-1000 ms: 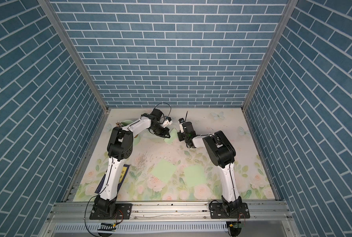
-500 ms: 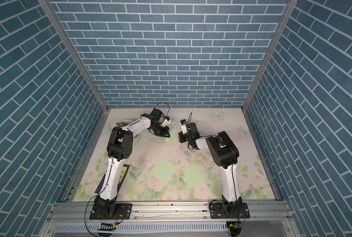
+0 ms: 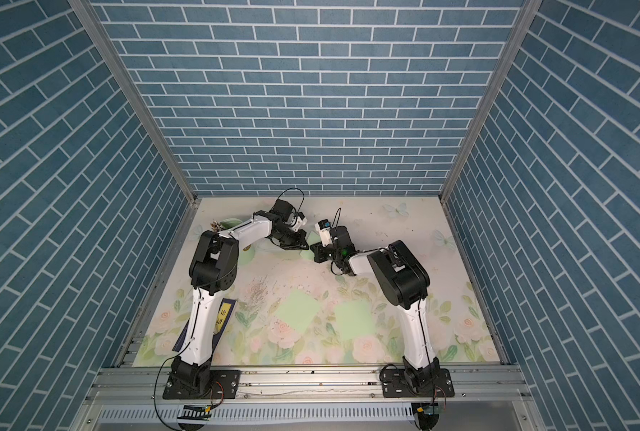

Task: Fold the square paper along the opposite sides
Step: Smooth out the paper at the center of the board.

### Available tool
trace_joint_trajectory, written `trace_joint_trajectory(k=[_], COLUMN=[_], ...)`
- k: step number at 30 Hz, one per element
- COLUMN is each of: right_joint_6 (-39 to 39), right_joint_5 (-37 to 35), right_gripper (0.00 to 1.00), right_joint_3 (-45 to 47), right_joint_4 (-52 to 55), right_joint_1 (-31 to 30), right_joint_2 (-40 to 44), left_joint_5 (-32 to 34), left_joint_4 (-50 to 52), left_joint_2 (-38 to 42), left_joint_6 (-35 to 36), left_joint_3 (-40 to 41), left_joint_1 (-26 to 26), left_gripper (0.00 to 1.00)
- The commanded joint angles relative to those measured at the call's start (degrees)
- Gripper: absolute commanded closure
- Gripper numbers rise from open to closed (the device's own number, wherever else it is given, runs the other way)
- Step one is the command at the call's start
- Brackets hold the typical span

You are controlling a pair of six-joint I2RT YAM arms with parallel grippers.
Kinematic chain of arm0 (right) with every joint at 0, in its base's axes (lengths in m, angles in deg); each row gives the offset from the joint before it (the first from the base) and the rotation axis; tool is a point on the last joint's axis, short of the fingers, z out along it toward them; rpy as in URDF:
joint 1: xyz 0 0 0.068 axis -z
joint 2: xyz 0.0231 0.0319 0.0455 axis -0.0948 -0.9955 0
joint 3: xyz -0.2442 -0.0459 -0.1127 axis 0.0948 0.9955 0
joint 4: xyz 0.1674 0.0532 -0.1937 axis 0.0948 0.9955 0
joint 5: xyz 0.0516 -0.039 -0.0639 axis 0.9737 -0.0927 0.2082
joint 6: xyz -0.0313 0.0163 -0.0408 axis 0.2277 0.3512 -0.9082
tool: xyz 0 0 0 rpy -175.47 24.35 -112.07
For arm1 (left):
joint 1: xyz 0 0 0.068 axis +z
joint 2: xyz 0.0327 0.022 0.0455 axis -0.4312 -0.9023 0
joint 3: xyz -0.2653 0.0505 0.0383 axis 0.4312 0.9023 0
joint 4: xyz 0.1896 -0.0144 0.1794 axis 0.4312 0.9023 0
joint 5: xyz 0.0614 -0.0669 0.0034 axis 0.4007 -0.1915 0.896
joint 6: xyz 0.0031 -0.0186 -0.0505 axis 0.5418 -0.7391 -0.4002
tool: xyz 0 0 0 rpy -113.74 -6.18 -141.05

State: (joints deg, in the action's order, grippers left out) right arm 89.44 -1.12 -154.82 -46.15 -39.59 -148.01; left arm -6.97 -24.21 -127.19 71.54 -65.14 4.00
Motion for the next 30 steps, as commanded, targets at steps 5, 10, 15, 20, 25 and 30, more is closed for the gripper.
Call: trace_joint_trajectory(k=[5, 10, 15, 20, 25, 30], right_joint_6=[0.07, -0.6, -1.14, -1.01, -1.66, -2.81], right_joint_5=[-2.38, -3.24, -3.61, -3.79, -3.71, -3.69], right_gripper=[1.0, 1.0, 1.0, 1.0, 1.0, 1.0], right_joint_3=[0.29, 2.27, 3.85, 5.82, 8.03, 8.48], right_joint_4=[5.19, 5.64, 6.0, 5.63, 5.17, 6.05], right_joint_1=[-1.05, -1.56, -2.36, -2.67, -3.15, -3.85], right_joint_2=[-2.51, -2.16, -1.83, -1.41, -0.05, 0.56], left_joint_5=[12.25, 12.59, 13.13, 13.4, 13.66, 13.55], left_joint_4=[6.18, 6.13, 6.01, 5.82, 5.73, 5.64], left_joint_2=[-7.01, -7.1, -7.01, -6.92, -7.06, -7.19], left_joint_6=[1.28, 1.78, 2.01, 2.18, 2.27, 2.27], left_joint_3=[4.71, 5.19, 5.63, 5.76, 5.75, 5.91], left_joint_1=[0.71, 1.13, 1.75, 2.03, 2.29, 2.38], left_gripper=[1.0, 1.0, 1.0, 1.0, 1.0, 1.0])
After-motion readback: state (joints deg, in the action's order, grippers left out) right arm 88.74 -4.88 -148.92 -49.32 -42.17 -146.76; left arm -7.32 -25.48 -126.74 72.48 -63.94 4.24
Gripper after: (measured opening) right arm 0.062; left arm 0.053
